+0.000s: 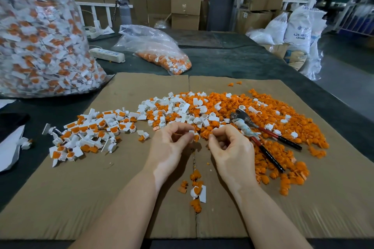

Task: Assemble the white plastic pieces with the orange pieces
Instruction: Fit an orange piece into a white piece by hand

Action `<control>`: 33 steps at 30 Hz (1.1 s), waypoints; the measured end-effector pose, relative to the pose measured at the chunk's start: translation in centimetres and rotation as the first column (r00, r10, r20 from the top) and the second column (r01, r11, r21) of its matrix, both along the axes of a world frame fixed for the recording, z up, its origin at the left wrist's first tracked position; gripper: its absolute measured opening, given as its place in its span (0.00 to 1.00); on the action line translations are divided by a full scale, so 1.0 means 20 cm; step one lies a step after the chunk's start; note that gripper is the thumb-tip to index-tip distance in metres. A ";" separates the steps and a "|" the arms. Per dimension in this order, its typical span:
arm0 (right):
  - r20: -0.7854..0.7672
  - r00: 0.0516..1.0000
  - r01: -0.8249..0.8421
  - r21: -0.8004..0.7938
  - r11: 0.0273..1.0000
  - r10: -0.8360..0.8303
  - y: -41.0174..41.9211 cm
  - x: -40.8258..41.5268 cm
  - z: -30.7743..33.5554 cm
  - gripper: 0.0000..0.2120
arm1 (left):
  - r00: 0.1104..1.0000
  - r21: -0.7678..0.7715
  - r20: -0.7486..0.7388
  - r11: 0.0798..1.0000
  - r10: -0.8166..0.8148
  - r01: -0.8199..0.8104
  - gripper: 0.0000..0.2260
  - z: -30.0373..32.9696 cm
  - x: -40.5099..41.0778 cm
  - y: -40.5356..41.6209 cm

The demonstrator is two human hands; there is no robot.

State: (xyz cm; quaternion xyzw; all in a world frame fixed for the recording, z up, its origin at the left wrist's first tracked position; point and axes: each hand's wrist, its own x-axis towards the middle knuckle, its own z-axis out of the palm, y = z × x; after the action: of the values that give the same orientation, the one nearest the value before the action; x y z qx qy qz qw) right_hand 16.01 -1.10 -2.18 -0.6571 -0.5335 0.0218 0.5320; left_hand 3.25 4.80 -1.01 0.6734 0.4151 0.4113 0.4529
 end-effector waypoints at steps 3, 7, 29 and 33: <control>-0.003 1.000 0.019 0.004 1.000 -0.019 0.00 0.01 -0.01 0.02 | 0.996 0.032 -0.070 0.998 -0.058 0.060 0.06 0.00 0.00 -0.01; -0.008 1.000 0.026 0.010 1.000 -0.026 0.00 0.01 -0.01 0.04 | 0.994 0.063 -0.090 0.996 -0.064 0.070 0.06 0.01 0.00 -0.01; 0.013 1.000 0.010 -0.046 0.999 -0.009 0.01 0.00 -0.02 0.03 | 0.800 0.449 -0.493 0.888 0.342 -0.102 0.14 0.01 -0.18 0.21; 0.031 0.999 0.009 -0.043 0.999 -0.007 0.01 0.01 -0.02 0.02 | 0.723 0.408 -0.655 0.908 0.221 0.093 0.24 -0.02 -0.08 0.22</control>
State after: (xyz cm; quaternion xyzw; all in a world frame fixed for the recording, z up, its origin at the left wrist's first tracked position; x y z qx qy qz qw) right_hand 16.13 -0.93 -2.49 -0.6709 -0.5386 0.0210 0.5094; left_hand 1.67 9.29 -1.42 0.8421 0.4797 0.2261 0.0986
